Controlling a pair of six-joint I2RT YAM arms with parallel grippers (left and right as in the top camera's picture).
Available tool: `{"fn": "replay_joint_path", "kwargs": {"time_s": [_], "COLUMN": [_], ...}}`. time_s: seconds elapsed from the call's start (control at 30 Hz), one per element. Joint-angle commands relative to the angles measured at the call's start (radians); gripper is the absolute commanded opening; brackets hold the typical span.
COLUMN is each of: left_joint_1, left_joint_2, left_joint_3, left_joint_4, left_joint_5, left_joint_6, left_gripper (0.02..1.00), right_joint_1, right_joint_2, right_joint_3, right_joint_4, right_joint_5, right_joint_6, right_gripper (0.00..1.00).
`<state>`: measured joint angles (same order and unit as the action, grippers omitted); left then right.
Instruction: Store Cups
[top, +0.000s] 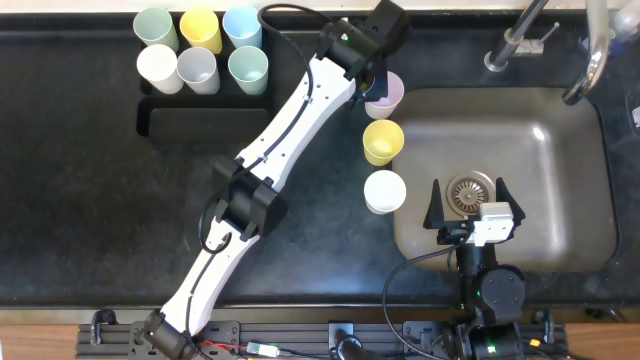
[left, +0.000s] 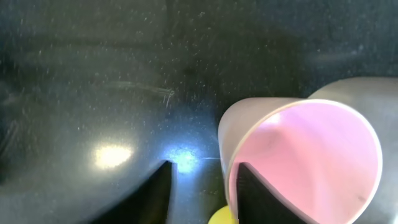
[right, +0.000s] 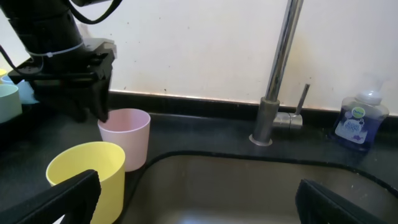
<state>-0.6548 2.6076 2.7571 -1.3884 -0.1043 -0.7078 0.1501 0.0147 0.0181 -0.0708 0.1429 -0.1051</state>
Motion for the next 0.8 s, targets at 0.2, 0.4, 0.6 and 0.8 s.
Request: {"fn": "replay_joint_path", "kwargs": {"time_s": [0.2,0.4,0.6,0.8], "left_joint_1": [-0.016,-0.021,-0.013,0.050], "left_joint_2": [0.020,0.019,-0.131,-0.389], "left_joint_3": [0.029,0.036,0.037,0.017], "left_joint_4": [0.016,-0.008,-0.037,-0.062], "left_joint_5": [0.017,0.026,-0.075,-0.196], "left_joint_6": [0.008,0.030,0.092,0.114], "left_gripper": [0.034,0.034,0.034,0.034], "right_joint_1": [-0.006,-0.006,-0.007,-0.006], "right_joint_2": [-0.011,-0.011,-0.011,-0.011], "right_joint_3": [-0.013,-0.013,-0.013,-0.013], "right_joint_4": [0.008,0.008,0.008,0.008], "right_joint_5": [0.008,0.008,0.007,0.008], "right_joint_6": [0.000,0.000,0.000,0.000], "right_gripper": [0.998,0.998,0.998,0.996]}}
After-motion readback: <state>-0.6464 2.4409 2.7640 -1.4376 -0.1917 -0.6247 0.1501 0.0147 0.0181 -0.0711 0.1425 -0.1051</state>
